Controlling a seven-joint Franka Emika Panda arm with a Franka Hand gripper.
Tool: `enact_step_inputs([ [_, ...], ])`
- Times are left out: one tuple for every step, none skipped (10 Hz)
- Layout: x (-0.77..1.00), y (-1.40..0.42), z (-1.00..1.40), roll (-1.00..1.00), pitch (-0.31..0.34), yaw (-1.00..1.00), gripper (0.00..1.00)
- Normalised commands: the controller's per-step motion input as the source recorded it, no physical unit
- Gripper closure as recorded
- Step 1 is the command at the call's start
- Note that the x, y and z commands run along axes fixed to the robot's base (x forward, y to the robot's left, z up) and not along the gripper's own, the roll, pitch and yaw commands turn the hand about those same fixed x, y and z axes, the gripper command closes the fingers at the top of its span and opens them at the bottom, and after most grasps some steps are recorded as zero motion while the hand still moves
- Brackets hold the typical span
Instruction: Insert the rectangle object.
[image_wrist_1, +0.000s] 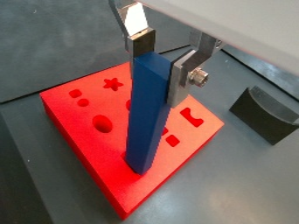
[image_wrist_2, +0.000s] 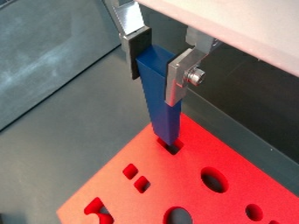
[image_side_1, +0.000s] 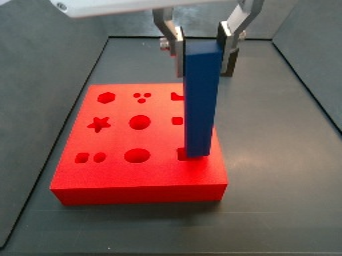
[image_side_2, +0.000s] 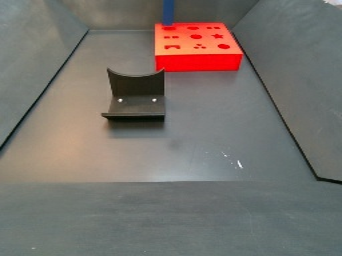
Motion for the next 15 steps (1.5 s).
enact_step_inputs([
  [0.0, 0.0, -0.19, 0.11, 0.0, -0.02, 1.0],
  [0.0, 0.0, -0.18, 0.14, 0.0, -0.12, 1.0],
  [0.0, 0.0, -0.14, 0.14, 0.0, -0.16, 1.0],
  [0.0, 0.0, -0.12, 0.14, 0.0, -0.14, 1.0],
  [0.0, 0.0, -0.1, 0.12, 0.0, -0.12, 1.0],
  [-0.02, 0.0, -0.11, 0.1, 0.0, -0.09, 1.0],
  [-0.12, 0.0, -0.14, 0.01, -0.004, -0.03, 1.0],
  [-0.15, -0.03, -0.13, 0.0, -0.021, -0.01, 1.0],
  [-0.15, -0.03, -0.11, 0.0, -0.027, -0.01, 1.0],
  [-0.13, -0.01, -0.1, 0.01, -0.029, -0.02, 1.0],
  [-0.07, -0.02, -0.2, 0.0, -0.046, -0.03, 1.0],
  [0.03, 0.0, -0.51, 0.0, -0.043, -0.12, 1.0],
  [0.33, 0.0, -0.65, 0.0, 0.0, -0.21, 1.0],
  [0.39, 0.0, -0.69, 0.02, 0.006, -0.17, 1.0],
  [0.5, 0.0, -0.71, 0.03, 0.001, -0.09, 1.0],
])
